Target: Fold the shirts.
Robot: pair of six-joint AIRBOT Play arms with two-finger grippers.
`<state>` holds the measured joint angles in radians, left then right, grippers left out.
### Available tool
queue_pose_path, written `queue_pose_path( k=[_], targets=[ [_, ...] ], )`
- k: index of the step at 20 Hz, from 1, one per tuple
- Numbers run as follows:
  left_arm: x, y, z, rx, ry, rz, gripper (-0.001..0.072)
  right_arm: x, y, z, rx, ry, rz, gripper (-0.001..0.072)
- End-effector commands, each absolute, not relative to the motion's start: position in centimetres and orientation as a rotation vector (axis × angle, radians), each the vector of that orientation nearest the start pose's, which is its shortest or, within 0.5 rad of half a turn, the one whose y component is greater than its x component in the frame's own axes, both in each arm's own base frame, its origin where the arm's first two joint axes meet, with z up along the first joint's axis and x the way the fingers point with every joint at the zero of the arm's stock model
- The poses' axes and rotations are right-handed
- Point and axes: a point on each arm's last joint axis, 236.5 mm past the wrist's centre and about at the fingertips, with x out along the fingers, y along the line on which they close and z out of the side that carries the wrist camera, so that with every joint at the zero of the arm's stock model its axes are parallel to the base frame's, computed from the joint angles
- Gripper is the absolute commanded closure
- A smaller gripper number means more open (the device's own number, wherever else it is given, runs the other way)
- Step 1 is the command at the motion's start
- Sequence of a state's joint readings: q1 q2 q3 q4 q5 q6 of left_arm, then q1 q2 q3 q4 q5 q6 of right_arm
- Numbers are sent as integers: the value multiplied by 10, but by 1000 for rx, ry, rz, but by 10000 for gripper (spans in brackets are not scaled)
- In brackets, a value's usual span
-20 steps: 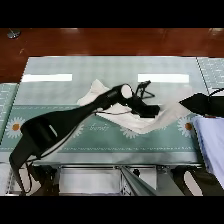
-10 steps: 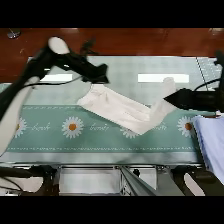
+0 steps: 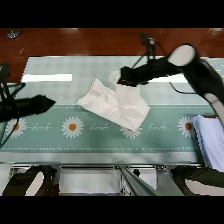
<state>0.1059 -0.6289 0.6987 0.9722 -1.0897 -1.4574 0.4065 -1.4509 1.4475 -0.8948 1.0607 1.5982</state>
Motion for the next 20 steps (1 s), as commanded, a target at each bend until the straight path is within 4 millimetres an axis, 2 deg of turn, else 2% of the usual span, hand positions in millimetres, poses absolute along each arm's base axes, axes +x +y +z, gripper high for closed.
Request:
queue_pose_path(
  k=[1, 3, 5, 7, 8, 10, 11, 12, 13, 15, 17, 18, 20],
  targets=[
    [244, -86, 58, -477, 894, -273, 670, 414, 378, 62, 404, 1209, 752, 687],
    [241, -86, 52, -480, 905, -271, 670, 428, 401, 46, 419, 1228, 757, 687],
    [244, -85, 52, -486, 899, -267, 670, 433, 422, 33, 446, 1255, 760, 687],
    [249, -84, 55, -492, 879, -259, 670, 429, 442, 22, 465, 1278, 784, 686],
    [252, -83, 56, -496, 867, -255, 670, 423, 452, 15, 467, 1294, 800, 633],
    [259, -79, 57, -500, 846, -241, 670, 402, 469, 17, 485, 1336, 892, 96],
    [261, -78, 57, -502, 841, -235, 670, 391, 472, 28, 474, 1345, 972, 78],
    [263, -77, 56, -504, 841, -231, 670, 386, 464, 43, 461, 1362, 1022, 77],
    [264, -77, 54, -507, 845, -228, 669, 391, 446, 58, 455, 1365, 1029, 77],
    [266, -76, 51, -511, 856, -223, 670, 413, 384, 100, 457, 1328, 994, 77],
    [266, -76, 49, -513, 864, -222, 670, 429, 294, 141, 375, 1265, 864, 77],
    [266, -76, 48, -514, 866, -222, 670, 431, 246, 151, 302, 1243, 748, 77],
    [266, -76, 48, -513, 866, -222, 670, 421, 149, 148, 150, 1222, 432, 77]
  ],
)
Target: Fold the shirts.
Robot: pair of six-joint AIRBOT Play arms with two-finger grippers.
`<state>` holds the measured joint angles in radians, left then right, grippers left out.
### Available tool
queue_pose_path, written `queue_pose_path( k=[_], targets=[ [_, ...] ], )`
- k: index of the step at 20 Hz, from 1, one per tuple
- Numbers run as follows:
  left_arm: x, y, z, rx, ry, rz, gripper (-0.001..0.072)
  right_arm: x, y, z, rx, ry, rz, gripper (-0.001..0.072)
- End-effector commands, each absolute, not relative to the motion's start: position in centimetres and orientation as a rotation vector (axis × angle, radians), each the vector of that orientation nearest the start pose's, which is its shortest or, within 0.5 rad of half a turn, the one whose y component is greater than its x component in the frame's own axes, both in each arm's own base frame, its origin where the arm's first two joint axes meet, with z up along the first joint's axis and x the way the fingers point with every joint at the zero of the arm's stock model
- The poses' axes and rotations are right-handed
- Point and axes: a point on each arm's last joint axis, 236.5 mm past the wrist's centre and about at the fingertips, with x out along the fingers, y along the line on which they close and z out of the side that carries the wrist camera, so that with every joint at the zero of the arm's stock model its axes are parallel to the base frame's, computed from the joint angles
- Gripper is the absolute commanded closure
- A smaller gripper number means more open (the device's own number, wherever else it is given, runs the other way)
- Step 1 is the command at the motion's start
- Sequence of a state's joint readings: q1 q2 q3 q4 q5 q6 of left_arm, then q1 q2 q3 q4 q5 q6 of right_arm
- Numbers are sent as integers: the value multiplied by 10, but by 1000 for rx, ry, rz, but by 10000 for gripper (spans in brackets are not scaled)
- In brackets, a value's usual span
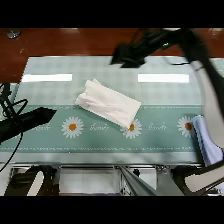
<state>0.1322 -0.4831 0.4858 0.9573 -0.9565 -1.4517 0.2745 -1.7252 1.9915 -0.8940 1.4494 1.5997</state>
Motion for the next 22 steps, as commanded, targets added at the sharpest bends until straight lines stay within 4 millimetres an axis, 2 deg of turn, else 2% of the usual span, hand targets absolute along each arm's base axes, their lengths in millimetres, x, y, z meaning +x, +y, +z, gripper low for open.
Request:
queue_pose_path(
  k=[1, 2, 3, 4, 5, 6, 7, 8, 10, 12, 15, 20, 21, 22],
  targets=[
    [266, -76, 48, -513, 866, -222, 670, 408, 112, 136, 130, 1210, 292, 78],
    [266, -76, 48, -513, 866, -222, 670, 393, 89, 118, 168, 1190, 197, 77],
    [266, -76, 48, -514, 866, -222, 670, 375, 76, 92, 241, 1168, 130, 77],
    [266, -76, 48, -514, 866, -222, 670, 352, 68, 57, 364, 1144, 48, 77],
    [266, -76, 48, -514, 866, -222, 670, 331, 68, 24, 516, 1125, -16, 77],
    [266, -76, 48, -514, 866, -223, 670, 310, 80, -6, 702, 1114, -47, 78],
    [266, -76, 48, -514, 866, -223, 670, 296, 97, -27, 867, 1108, -41, 78],
    [266, -77, 48, -515, 866, -223, 670, 286, 116, -40, 973, 1114, -4, 80],
    [266, -78, 49, -520, 866, -228, 670, 275, 147, -57, 1034, 1164, 78, 81],
    [267, -80, 49, -532, 870, -232, 670, 274, 164, -70, 1011, 1238, 122, 91],
    [267, -80, 48, -533, 873, -232, 669, 285, 183, -84, 959, 1362, 179, 91],
    [267, -80, 48, -533, 873, -232, 669, 322, 213, -90, 993, 1439, 295, 92],
    [267, -80, 48, -533, 873, -231, 669, 328, 216, -92, 996, 1447, 303, 108],
    [267, -80, 48, -533, 873, -231, 669, 332, 222, -93, 983, 1461, 320, 168]
  ],
)
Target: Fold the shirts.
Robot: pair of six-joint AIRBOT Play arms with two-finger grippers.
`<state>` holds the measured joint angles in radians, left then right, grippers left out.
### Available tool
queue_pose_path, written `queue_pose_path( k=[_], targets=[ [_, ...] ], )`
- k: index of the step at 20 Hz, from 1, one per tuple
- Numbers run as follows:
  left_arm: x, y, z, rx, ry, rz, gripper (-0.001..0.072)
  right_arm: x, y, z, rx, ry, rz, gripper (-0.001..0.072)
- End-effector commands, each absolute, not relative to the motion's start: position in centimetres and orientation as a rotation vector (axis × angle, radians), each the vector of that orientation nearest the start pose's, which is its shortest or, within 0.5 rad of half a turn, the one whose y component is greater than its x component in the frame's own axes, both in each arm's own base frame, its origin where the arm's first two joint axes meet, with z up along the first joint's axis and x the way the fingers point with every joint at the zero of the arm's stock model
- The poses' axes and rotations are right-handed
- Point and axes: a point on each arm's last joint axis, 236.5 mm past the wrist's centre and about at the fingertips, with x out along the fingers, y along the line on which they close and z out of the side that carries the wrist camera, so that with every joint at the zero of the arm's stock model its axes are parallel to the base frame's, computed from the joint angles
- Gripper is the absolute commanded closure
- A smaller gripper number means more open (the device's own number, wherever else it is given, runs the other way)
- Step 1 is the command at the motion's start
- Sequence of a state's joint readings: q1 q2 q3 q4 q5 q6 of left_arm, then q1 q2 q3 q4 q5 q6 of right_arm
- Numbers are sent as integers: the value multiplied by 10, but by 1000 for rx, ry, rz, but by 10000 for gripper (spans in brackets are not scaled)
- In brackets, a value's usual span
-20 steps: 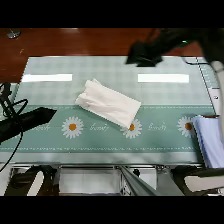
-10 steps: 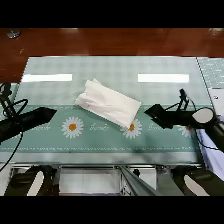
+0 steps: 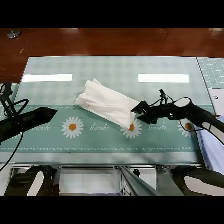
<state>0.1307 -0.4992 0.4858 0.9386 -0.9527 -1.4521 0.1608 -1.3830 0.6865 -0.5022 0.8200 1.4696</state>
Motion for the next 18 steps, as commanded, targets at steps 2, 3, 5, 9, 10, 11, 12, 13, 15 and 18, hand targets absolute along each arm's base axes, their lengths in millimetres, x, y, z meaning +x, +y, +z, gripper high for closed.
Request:
queue_pose_path(
  k=[2, 3, 5, 9, 10, 11, 12, 13, 15, 18],
  targets=[
    [267, -80, 48, -533, 873, -231, 669, 335, 241, -94, 952, 1497, 376, 237],
    [267, -80, 48, -533, 873, -231, 669, 334, 252, -90, 920, 1512, 433, 407],
    [267, -80, 48, -533, 874, -232, 669, 343, 266, -72, 801, 1479, 578, 687],
    [267, -80, 48, -533, 874, -232, 669, 391, 257, 7, 577, 1343, 626, 688],
    [267, -80, 48, -533, 874, -232, 669, 403, 251, 37, 514, 1289, 621, 688],
    [267, -80, 48, -532, 874, -232, 669, 410, 246, 67, 455, 1250, 626, 688],
    [267, -80, 48, -532, 874, -232, 669, 411, 239, 91, 387, 1235, 634, 688],
    [267, -80, 48, -532, 874, -232, 669, 412, 227, 111, 334, 1230, 619, 688],
    [267, -80, 48, -532, 874, -232, 669, 413, 201, 151, 248, 1202, 574, 688],
    [267, -80, 48, -533, 874, -232, 669, 417, 144, 208, 205, 1109, 422, 688]
  ],
)
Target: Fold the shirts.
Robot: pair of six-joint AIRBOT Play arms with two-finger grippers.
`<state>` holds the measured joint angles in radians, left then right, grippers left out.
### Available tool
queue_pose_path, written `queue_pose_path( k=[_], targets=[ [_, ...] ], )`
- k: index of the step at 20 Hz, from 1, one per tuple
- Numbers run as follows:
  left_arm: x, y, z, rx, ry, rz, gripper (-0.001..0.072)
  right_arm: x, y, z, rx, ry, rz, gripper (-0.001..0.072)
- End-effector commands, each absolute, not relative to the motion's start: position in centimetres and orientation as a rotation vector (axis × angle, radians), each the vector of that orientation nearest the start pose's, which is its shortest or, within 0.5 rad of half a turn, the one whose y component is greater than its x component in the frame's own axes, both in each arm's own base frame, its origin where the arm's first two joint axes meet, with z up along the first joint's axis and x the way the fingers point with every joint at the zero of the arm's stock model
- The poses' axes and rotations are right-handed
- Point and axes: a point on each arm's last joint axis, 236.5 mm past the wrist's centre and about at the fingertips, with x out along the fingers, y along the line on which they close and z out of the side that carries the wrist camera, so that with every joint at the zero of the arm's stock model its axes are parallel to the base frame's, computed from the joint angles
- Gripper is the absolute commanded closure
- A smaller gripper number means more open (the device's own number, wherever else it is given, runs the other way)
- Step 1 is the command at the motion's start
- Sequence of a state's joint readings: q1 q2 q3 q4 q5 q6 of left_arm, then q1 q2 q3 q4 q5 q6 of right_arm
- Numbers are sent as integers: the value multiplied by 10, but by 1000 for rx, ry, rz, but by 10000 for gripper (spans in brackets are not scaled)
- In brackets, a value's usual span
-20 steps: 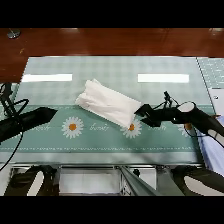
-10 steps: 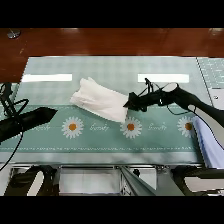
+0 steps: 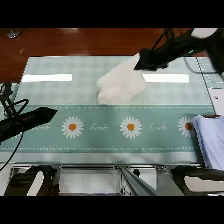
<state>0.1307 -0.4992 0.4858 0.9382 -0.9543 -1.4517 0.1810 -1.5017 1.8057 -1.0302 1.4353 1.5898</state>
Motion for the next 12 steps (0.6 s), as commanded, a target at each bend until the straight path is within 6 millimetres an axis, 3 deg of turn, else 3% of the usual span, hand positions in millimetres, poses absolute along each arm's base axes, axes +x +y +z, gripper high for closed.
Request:
queue_pose_path(
  k=[1, 3, 5, 9, 12],
  targets=[
    [267, -80, 48, -532, 874, -232, 669, 415, 122, 220, 212, 1094, 361, 688],
    [269, -79, 49, -533, 863, -227, 669, 400, 77, 231, 294, 1115, 245, 688],
    [272, -77, 51, -533, 848, -221, 670, 372, 23, 229, 344, 1191, 109, 688],
    [272, -77, 51, -534, 849, -221, 669, 334, -63, 241, 481, 1124, -149, 688],
    [272, -77, 51, -534, 846, -220, 669, 272, -123, 227, 522, 1126, -409, 688]
  ],
)
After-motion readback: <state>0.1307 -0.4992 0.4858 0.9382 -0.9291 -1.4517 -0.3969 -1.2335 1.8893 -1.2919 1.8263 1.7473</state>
